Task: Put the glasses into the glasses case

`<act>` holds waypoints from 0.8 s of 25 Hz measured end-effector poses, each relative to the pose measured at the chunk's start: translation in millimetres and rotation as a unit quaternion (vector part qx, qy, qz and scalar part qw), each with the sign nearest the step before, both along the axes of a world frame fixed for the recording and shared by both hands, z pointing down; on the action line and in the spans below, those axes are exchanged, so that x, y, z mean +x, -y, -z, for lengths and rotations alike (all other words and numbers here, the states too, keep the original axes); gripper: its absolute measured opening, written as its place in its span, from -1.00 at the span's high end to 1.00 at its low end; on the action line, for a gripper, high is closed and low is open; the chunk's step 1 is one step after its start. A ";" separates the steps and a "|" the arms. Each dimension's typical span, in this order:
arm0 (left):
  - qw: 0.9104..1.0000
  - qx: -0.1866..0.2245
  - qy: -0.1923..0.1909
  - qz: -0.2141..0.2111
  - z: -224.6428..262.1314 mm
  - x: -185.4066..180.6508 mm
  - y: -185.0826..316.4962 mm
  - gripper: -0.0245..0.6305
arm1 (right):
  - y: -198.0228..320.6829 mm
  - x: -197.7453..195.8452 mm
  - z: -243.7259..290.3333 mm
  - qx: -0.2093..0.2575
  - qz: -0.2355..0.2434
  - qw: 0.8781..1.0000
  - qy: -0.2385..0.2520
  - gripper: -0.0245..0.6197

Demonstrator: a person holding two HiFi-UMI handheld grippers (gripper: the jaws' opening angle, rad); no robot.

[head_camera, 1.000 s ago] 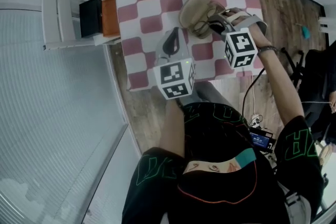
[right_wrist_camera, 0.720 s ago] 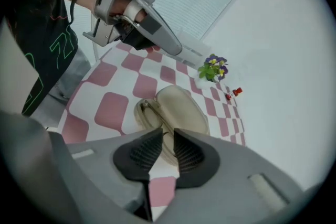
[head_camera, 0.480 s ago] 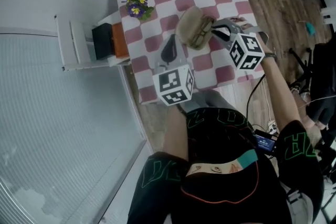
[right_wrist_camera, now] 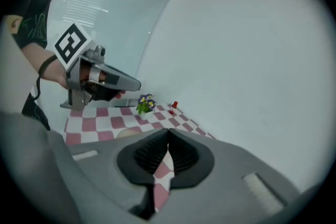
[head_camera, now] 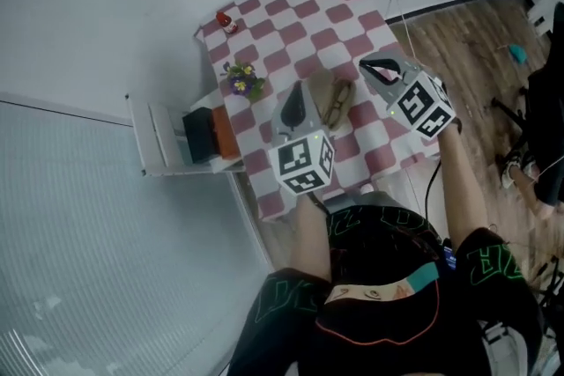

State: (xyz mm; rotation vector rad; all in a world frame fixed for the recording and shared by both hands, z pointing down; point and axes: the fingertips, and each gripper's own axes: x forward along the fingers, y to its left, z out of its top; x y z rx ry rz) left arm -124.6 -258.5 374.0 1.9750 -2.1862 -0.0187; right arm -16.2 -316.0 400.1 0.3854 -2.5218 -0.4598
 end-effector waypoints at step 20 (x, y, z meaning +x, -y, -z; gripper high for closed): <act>0.993 0.055 0.068 -0.074 54.9 57.1 49.9 0.90 | 47.5 127.9 50.1 -0.070 -0.322 0.903 0.274 0.91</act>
